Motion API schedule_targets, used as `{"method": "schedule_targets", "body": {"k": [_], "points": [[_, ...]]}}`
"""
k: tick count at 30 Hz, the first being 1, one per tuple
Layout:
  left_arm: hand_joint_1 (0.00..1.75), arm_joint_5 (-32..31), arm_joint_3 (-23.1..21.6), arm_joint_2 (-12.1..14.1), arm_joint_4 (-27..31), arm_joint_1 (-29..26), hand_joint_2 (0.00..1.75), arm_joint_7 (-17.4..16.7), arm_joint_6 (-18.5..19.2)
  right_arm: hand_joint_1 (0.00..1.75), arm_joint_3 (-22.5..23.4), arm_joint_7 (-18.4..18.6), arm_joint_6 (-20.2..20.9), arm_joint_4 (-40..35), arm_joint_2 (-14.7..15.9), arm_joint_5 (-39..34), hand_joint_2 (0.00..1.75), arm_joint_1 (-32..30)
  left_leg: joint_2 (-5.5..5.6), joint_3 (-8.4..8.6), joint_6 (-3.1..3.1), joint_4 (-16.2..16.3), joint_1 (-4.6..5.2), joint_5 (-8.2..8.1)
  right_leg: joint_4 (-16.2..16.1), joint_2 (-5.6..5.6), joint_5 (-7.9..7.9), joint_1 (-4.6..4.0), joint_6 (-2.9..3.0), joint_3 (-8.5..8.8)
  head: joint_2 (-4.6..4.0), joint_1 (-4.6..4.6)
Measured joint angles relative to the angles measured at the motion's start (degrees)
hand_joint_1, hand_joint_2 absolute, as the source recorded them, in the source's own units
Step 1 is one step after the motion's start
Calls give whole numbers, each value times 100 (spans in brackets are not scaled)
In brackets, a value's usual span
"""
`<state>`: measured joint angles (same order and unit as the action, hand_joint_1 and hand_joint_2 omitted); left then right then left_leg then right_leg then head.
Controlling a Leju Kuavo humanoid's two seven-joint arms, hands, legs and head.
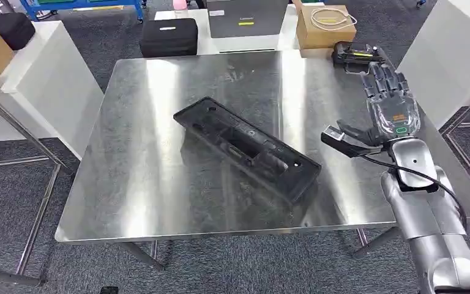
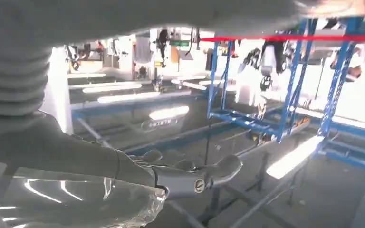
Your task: Take the parts from the cabinet and place them on the table.
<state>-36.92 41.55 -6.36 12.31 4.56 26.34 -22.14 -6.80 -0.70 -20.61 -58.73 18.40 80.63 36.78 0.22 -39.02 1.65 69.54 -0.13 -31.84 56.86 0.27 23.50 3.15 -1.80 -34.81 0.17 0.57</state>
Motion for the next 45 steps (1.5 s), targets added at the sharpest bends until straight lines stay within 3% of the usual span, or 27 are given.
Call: {"method": "schedule_targets", "body": {"k": [1, 2, 3, 4, 5, 7, 8, 9, 10, 12, 15, 26, 34, 45], "points": [[0, -4, -2, -2, 0, 0, 0, -7, 0, 0, 13, 4, -80, 0, 26, -19, 175, -33, 1, -269, -56, 576, -51, -226, 1, -5, 5, 0, 7, -1, 0, 6], [0, -4, -6, -7, 0, 0, 0, -7, -2, 0, 22, 11, -111, 0, 41, -50, 175, -60, 1, -356, -89, 741, -87, -246, 2, -6, 12, 6, 19, 0, 0, 0], [0, -4, -13, -7, 0, 3, 0, -7, -4, 0, 26, 20, -146, 0, 44, -85, 175, -92, 0, -315, -145, 626, -147, -115, 4, -15, 13, 21, 18, 4, 0, 2], [0, -4, -22, -7, 0, 11, 0, -7, -4, 0, 28, 24, -161, 0, 48, -101, 175, -101, -3, -147, -193, 266, -192, 104, 7, -23, 14, 43, 18, 6, 0, 2], [0, -4, -30, -4, 0, 20, 0, -7, -7, 0, 41, 26, -161, 0, 54, -109, 175, -101, -8, 137, -252, -310, -238, 385, 14, -29, 16, 78, 14, 9, 0, 0], [0, -4, -42, -7, 0, 25, 0, -7, -7, 0, 61, 28, -166, 0, 61, -114, 175, -97, -21, 390, -319, -797, -286, 594, 32, -31, 20, 91, 8, 12, 0, 4], [0, -4, -52, -51, -11, 35, 0, -7, -4, 0, 85, 28, -166, -15, 85, -118, 175, -91, 0, 553, -518, -1139, -307, 581, 62, -36, 45, -27, -51, -16, 0, 26], [0, -4, -55, -44, -9, 41, 0, -7, -2, 0, 98, 31, -166, -17, 98, -120, 175, -83, 71, 533, -501, -1124, -285, 648, 63, -40, 50, -35, -84, -15, 0, -2], [0, -4, -55, -48, -9, 42, 0, -7, -2, 0, 107, 31, -175, -20, 105, -120, 175, -79, 51, 515, -324, -1111, -241, 609, 46, -45, 30, -72, -125, -19, 0, -31], [0, -4, -55, -48, -9, 48, 0, -7, -4, 0, 125, 35, -181, -20, 127, -127, 175, -91, 48, 510, -276, -1115, -166, 632, -21, -48, -3, -44, -181, -9, 0, -26], [0, -4, -55, -46, -9, 56, 0, -15, -15, 0, 125, 35, -190, -20, 135, -116, 175, -90, 57, 481, -221, -1117, -137, 660, -105, -44, -45, -14, -273, 21, 0, -28], [0, -111, -81, -55, -9, 62, 0, -140, -11, 0, 122, 125, -218, 44, 186, 11, 175, -71, 74, 468, -105, -1120, -96, 681, -306, -38, -133, 33, -398, 124, 0, -35], [0, -133, -76, -50, -9, 65, 0, -245, 24, 0, 114, 194, -319, 98, 164, 54, 175, -164, 75, 466, -86, -1120, -87, 683, -323, -36, -145, 37, -415, 137, 0, -33], [0, 2, -70, -48, -11, 20, 0, -267, 39, 0, -37, 455, -286, 101, -249, 374, 175, -272, 86, 462, -73, -1123, -88, 691, -322, -25, -146, 37, -418, 139, 0, -35]]}}
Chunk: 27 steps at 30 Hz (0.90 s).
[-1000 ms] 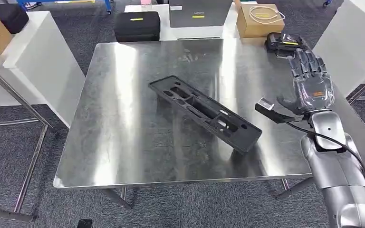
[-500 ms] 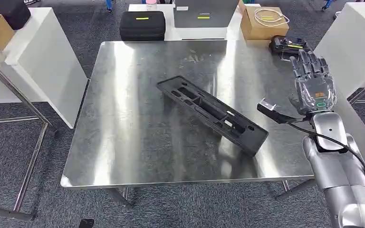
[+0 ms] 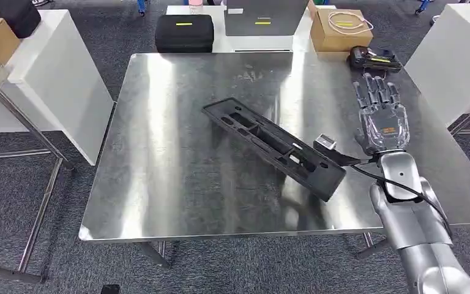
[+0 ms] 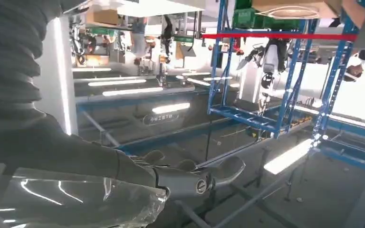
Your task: Take the parts from the cabinet and place them on the table.
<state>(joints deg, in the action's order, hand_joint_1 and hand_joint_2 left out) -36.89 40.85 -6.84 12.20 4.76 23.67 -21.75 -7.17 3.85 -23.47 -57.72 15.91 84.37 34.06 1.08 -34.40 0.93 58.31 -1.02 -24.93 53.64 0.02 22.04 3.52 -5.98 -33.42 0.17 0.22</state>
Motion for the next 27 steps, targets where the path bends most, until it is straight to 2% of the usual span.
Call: {"method": "schedule_targets", "body": {"k": [2, 7, 11, 12, 13, 14, 15, 16, 17, 18, 19, 20, 22, 23, 24, 25, 27], "points": [[0, 17, 9, 0, 0, -14, 0, 2, -2, 0, -17, 0, 26, 15, -46, 22, 175, 23, 0, 0, 1, 0, 2, 0, 0, 0, 0, 1, -1, 0, 0, 2], [0, 59, 37, 4, 0, -54, 0, 33, -2, 0, -52, -2, 59, 63, -149, 52, 175, 59, 11, -10, 70, 14, 66, -12, -21, 6, -24, 55, -41, 9, 0, 2], [0, 83, 70, 7, 0, -63, 0, 50, -2, 0, -79, 0, 76, 111, -225, 70, 175, 99, 16, -34, 182, 22, 131, -14, -100, 7, -71, 109, -142, 33, 0, 9], [0, 90, 79, 9, 0, -62, 0, 55, -2, 0, -83, 2, 76, 114, -238, 72, 175, 109, 15, -14, 223, -11, 142, 8, -148, 6, -89, 110, -177, 56, 0, 9], [0, 90, 81, 33, 5, -65, 0, 57, -2, 0, -87, 4, 79, 118, -243, 72, 175, 116, 10, 48, 305, -120, 98, 79, -110, 7, -58, 102, -190, -18, 0, -2], [0, 90, 81, 0, 2, -64, 0, 66, -2, 0, -96, 11, 79, 125, -245, 72, 175, 138, -4, 76, 338, -146, 112, 100, 139, 25, 105, 88, -91, -114, 0, -35], [0, 90, 81, 0, 2, -62, 0, 70, -2, 0, -105, 17, 85, 138, -249, 74, 175, 158, -7, 65, 381, -145, 127, 115, 601, 22, 344, 54, 19, -319, 0, -33], [0, 90, 83, 2, 2, -63, 0, 70, -2, 0, -109, 18, 90, 146, -249, 74, 175, 161, -12, 55, 404, -141, 155, 131, 1173, 20, 594, 29, 99, -579, 0, -35], [0, 90, 83, 2, 2, -64, 0, 70, -2, 0, -111, 22, 103, 164, -247, 74, 0, 158, -12, 47, 413, -141, 179, 136, 1683, 16, 783, -9, 152, -824, 0, -33], [0, 90, 85, 0, 0, -68, 0, 83, -2, 0, -120, 55, 140, 201, -247, 72, 0, 157, -7, 35, 426, -138, 216, 142, 2106, 10, 890, -71, 167, -1027, 0, -35], [0, 83, 87, -2, 0, -70, 0, 96, 0, 0, -120, 101, 140, 221, -232, 68, 0, 156, 4, 29, 433, -138, 250, 146, 2078, 5, 846, -136, 164, -1011, 0, -31], [0, 72, 87, -7, 0, -68, 0, 105, 9, 0, -107, 138, 138, 230, -203, 61, 0, 160, 20, 27, 439, -136, 282, 151, 1804, 6, 723, -186, 167, -849, 0, -28], [0, 39, 87, -9, 0, -66, 0, 116, 15, 0, -31, 166, 133, 234, -99, 41, 0, 193, 55, 29, 441, -133, 329, 153, 778, 5, 417, -274, 218, -262, 0, -31], [0, 26, 87, -20, 0, -67, 0, 116, 17, 0, 11, 170, 129, 234, -46, 24, 0, 241, 58, 11, 438, -120, 344, 151, 289, 7, 369, -327, 315, 46, 0, -26], [0, 15, 87, -22, 0, -64, 0, 114, 26, 0, 50, 168, 127, 234, 2, -24, 0, 262, 64, -7, 433, -107, 381, 151, 326, -3, 253, -374, 385, 96, 0, -7], [0, 0, 87, -20, 0, -65, 0, 114, 33, 0, 83, 160, 125, 236, 55, -55, 0, 269, 68, -3, 429, -72, 385, 146, 255, -5, 249, -354, 395, 79, 0, -29], [0, -35, 85, -20, 0, -61, 0, 96, 52, 0, 148, 125, 118, 247, 118, -107, 0, 268, 63, -38, 401, -53, 365, 144, 217, -12, 254, -344, 456, 57, 0, -20]]}}
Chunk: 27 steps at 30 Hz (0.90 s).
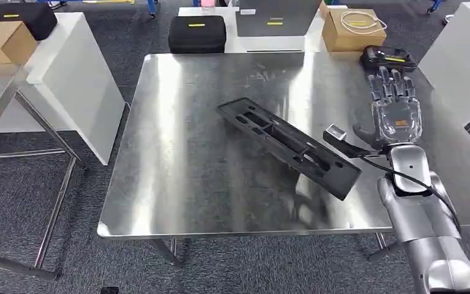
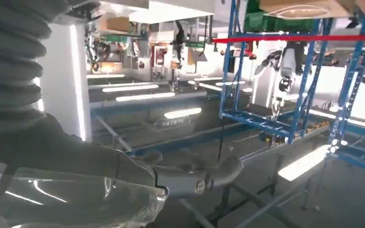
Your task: Take the parts from the cabinet and place them on the table.
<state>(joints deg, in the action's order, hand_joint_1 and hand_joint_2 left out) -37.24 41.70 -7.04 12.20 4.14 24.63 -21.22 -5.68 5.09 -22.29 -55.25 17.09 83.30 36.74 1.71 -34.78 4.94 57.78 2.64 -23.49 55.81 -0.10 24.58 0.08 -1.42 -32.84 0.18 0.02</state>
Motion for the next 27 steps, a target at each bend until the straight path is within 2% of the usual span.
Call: {"method": "schedule_targets", "body": {"k": [1, 2, 3, 5, 6, 7, 8, 9, 10, 11, 12, 13, 15, 16, 17, 18, 19, 20, 21, 22, 23, 24, 25, 26, 27], "points": [[0, -7, 0, 18, 2, 3, 0, -7, 0, 0, 13, -26, 0, 4, 15, -4, 0, -2, -10, -35, -23, 37, -9, -25, -62, 4, -49, 128, 70, 8, 0, -11], [0, -9, 0, 22, 0, 3, 0, -9, 0, 0, 20, -26, -2, 4, 33, -9, 0, 7, -29, -79, -101, 156, -21, -158, -66, 4, -62, 107, 91, 4, 0, 0], [0, -22, -2, 13, 0, 5, 0, -9, 0, 0, 35, -33, -7, 7, 39, -13, 0, 1, -61, -209, -188, 515, -77, -454, -65, 10, -80, 120, 138, -6, 0, 20], [0, -33, -2, 15, 0, 11, 0, -13, 0, 0, 48, -35, -7, 13, 46, -15, 0, -36, -115, -567, -312, 1438, -215, -942, -61, 16, -97, 125, 141, -40, 0, 13], [0, -35, -2, 15, 0, 11, 0, -15, 0, 0, 50, -35, -7, 20, 55, -13, 0, -62, -136, -672, -376, 1760, -277, -1045, -54, 16, -109, 137, 124, -60, 0, 18], [0, -42, -2, 15, 0, 10, 0, -20, 0, 0, 50, -39, -7, 31, 61, -13, 0, -85, -149, -645, -422, 1789, -330, -999, -47, 16, -118, 150, 110, -76, 0, 11], [0, -44, -2, 15, 0, 11, 0, -26, -2, 0, 53, -39, -7, 35, 70, -13, 0, -99, -151, -500, -464, 1561, -374, -832, -34, 16, -127, 171, 94, -94, 0, 18], [0, -59, -2, 17, 0, 15, 0, -28, -2, 0, 57, -37, -17, 35, 76, -13, 175, -106, -155, -240, -503, 1124, -413, -604, -24, 15, -128, 197, 86, -105, 0, 11], [0, -68, -2, 20, 0, 23, 0, -46, -11, 0, 66, -22, -33, 35, 81, 0, 175, -105, -163, 126, -534, 504, -444, -355, -12, 15, -134, 220, 71, -108, 0, 18], [0, -81, -4, 17, 0, 35, 0, -66, -42, 0, 81, 2, -54, 33, 90, 19, 175, -103, -167, 360, -571, 61, -458, -371, -9, 17, -147, 219, 47, -107, 0, 18], [0, -98, -7, 13, 0, 50, 0, -79, -44, 0, 103, 26, -99, 24, 105, 61, 175, -106, -125, 401, -534, 42, -385, -397, -36, 14, -183, 217, -17, -127, 0, 22], [0, -118, -7, 17, 0, 52, 0, -83, -46, 0, 109, 57, -150, 22, 105, 100, 175, -101, -118, 356, -467, 42, -365, -367, -39, 17, -199, 213, -70, -125, 0, 15], [0, -133, -7, 17, 0, 56, 0, -101, -42, 0, 134, 76, -186, 20, 114, 127, 175, -113, -126, 321, -376, 32, -315, -378, -75, 17, -240, 214, -168, -121, 0, 4], [0, -138, -7, 17, 0, 69, 0, -109, -42, 0, 151, 79, -186, 2, 127, 129, 175, -120, -128, 349, -287, -63, -297, -303, -102, 12, -259, 145, -247, -127, 0, 22], [0, -151, -9, 4, 0, 69, 0, -114, -39, 0, 162, 81, -192, -4, 151, 129, 175, -126, -150, 372, -221, -114, -350, -244, -5, 22, -203, 181, -231, -220, 0, 2], [0, -173, -11, 0, 0, 81, 0, -116, -42, 0, 173, 81, -195, -9, 168, 131, 175, -127, -142, 349, -136, -139, -317, -196, 348, 14, 18, 162, -137, -390, 0, 5], [0, -175, -11, 4, 0, 85, 0, -118, -42, 0, 190, 81, -195, -9, 181, 131, 175, -134, -142, 322, -122, -139, -302, -188, 814, 15, 220, 162, -76, -599, 0, -13], [0, -177, -11, 4, 0, 85, 0, -118, -39, 0, 197, 81, -194, -9, 184, 133, 175, -167, -141, 299, -101, -139, -280, -173, 1348, 15, 417, 164, -43, -845, 0, -7], [0, -177, -11, 4, 0, 84, 0, -122, -39, 0, 199, 81, -194, -9, 184, 133, 175, -199, -141, 282, -92, -134, -270, -167, 1713, 15, 536, 162, -42, -1027, 0, -11], [0, -186, -11, 0, 0, 83, 0, -138, -37, 0, 199, 81, -192, -9, 184, 133, 175, -245, -137, 271, -84, -133, -248, -159, 1905, 13, 560, 138, -79, -1106, 0, -11], [0, -190, -13, -7, 0, 84, 0, -153, -37, 0, 201, 81, -192, -9, 186, 133, 175, -269, -131, 270, -82, -131, -224, -156, 1727, 13, 469, 136, -117, -995, 0, -9], [0, -194, -15, -13, 0, 84, 0, -157, -35, 0, 206, 81, -192, -11, 199, 133, 175, -276, -126, 273, -83, -124, -209, -157, 1317, 15, 306, 136, -154, -753, 0, -9], [0, -197, -20, -15, 0, 90, 0, -162, -35, 0, 210, 81, -192, -13, 212, 133, 175, -273, -117, 274, -87, -110, -199, -160, 716, 16, 106, 136, -181, -429, 0, -7], [0, -197, -26, -15, 0, 94, 0, -166, -35, 0, 225, 81, -192, -15, 232, 135, 175, -271, -111, 271, -98, -91, -187, -168, 179, 19, -42, 137, -182, -135, 0, -13], [0, -197, -33, -15, 0, 96, 0, -168, -35, 0, 243, 81, -192, -15, 240, 135, 175, -266, -107, 236, -132, -54, -140, -195, -13, 12, -7, 96, -108, -3, 0, -4]]}}
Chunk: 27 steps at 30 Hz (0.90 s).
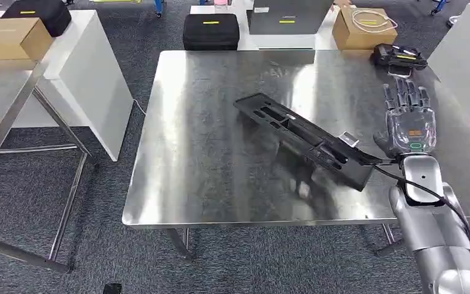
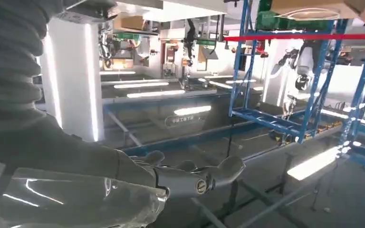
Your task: Take the parts from the cabinet and place them on the table.
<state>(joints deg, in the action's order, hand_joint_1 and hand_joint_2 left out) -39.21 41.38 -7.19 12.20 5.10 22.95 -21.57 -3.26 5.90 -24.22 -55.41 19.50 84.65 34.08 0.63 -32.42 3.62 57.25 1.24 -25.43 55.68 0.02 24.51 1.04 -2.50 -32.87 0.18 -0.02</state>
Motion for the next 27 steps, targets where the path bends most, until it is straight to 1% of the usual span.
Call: {"method": "schedule_targets", "body": {"k": [1, 2, 3, 8, 9, 13, 15, 17, 18, 19, 20, 21, 22, 23, 24, 25, 26, 27], "points": [[0, 0, -7, 0, 0, 5, 0, -4, 2, 0, 7, 0, 0, -7, 4, 0, 175, -13, -5, -26, -18, 1, 8, 1, -20, -2, -28, -25, 37, -7, 0, 6], [0, 0, -11, 6, 0, 4, 0, -13, 2, 0, 11, 0, 0, -9, 9, 2, 175, -23, -6, -46, 15, 41, 21, -15, -39, -3, -64, 42, 39, -21, 0, 6], [0, 0, -13, 7, 0, 1, 0, -15, 2, 0, 11, 0, 0, -11, 9, 2, 175, -29, -6, -54, 98, 39, 4, 20, -32, -7, -66, 16, 34, -26, 0, 9], [0, 0, -33, 7, 0, 3, 0, -15, 15, 0, 37, 0, 0, -11, 7, 4, 175, -40, -7, -46, 75, 15, -17, 22, -32, -8, -64, -16, 41, -30, 0, 6], [0, 0, -35, 7, 0, 3, 0, -15, 39, 0, 42, 0, 0, -11, 7, 4, 175, -44, -6, -51, 75, 29, -17, 15, -36, -8, -66, 0, 42, -29, 0, 2], [0, -35, -35, 20, 0, 3, 0, -37, 79, 0, 50, 0, 4, -11, 9, -4, 175, -122, -5, -58, 76, 35, -16, 13, -36, -7, -68, 4, 39, -27, 0, 6], [0, -50, -35, 22, 0, 3, 0, -50, 85, 0, 57, 0, 2, -11, 15, -4, 175, -152, -5, -64, 83, 44, -12, 9, -37, -7, -69, 8, 37, -27, 0, 9], [0, -59, -37, 28, 0, 5, 0, -59, 101, 0, 76, 4, -13, -15, 35, 0, 175, -153, -5, -67, 101, 40, 5, 11, -60, -7, -88, 15, 9, -17, 0, 9], [0, -61, -37, 26, 0, 9, 0, -63, 101, 0, 87, 4, -15, -33, 48, 2, 175, -151, -5, -47, 129, -9, 5, 35, -89, -7, -101, -1, -12, 1, 0, 11], [0, -68, -37, 22, 0, 13, 0, -70, 101, 0, 101, 4, -20, -59, 77, 4, 175, -164, -18, 73, 150, -207, -84, 144, -48, 0, -69, -30, -9, -48, 0, -2], [0, -68, -37, 6, 0, 22, 0, -70, 101, 0, 111, 7, -31, -61, 96, 4, 175, -146, -15, 97, 174, -252, -68, 175, 145, -5, 59, -42, 14, -134, 0, -7], [0, -68, -37, 11, 2, 31, 0, -70, 101, 0, 125, 11, -33, -61, 107, 4, 175, -141, -19, 81, 186, -252, -68, 186, 531, -6, 247, -31, 43, -317, 0, -7], [0, -68, -37, 11, 2, 31, 0, -79, 103, 0, 144, 15, -33, -59, 125, 4, 175, -158, -22, 72, 186, -251, -68, 186, 1037, -6, 451, -20, 51, -554, 0, -9], [0, -68, -37, 11, 0, 30, 0, -81, 103, 0, 151, 15, -33, -59, 131, 4, 175, -189, -25, 62, 175, -246, -64, 198, 1488, -6, 612, 2, 40, -781, 0, 4], [0, -68, -37, 11, 0, 29, 0, -85, 103, 0, 153, 15, -33, -59, 131, 4, 175, -219, -26, 49, 170, -238, -65, 201, 1771, -5, 669, 17, -6, -922, 0, -4], [0, -68, -37, 9, 0, 29, 0, -85, 109, 0, 155, 15, -33, -59, 131, 4, 175, -240, -26, 43, 163, -233, -72, 202, 1703, -3, 585, 39, -76, -888, 0, 0], [0, -68, -37, 2, 0, 30, 0, -85, 114, 0, 162, 15, -33, -59, 131, 4, 175, -241, -24, 37, 155, -218, -80, 198, 1377, 0, 416, 66, -161, -715, 0, -4], [0, -68, -37, -7, 0, 30, 0, -85, 114, 0, 173, 15, -35, -59, 135, 4, 175, -236, -24, 28, 126, -186, -97, 179, 845, 7, 201, 95, -244, -430, 0, 0]]}}
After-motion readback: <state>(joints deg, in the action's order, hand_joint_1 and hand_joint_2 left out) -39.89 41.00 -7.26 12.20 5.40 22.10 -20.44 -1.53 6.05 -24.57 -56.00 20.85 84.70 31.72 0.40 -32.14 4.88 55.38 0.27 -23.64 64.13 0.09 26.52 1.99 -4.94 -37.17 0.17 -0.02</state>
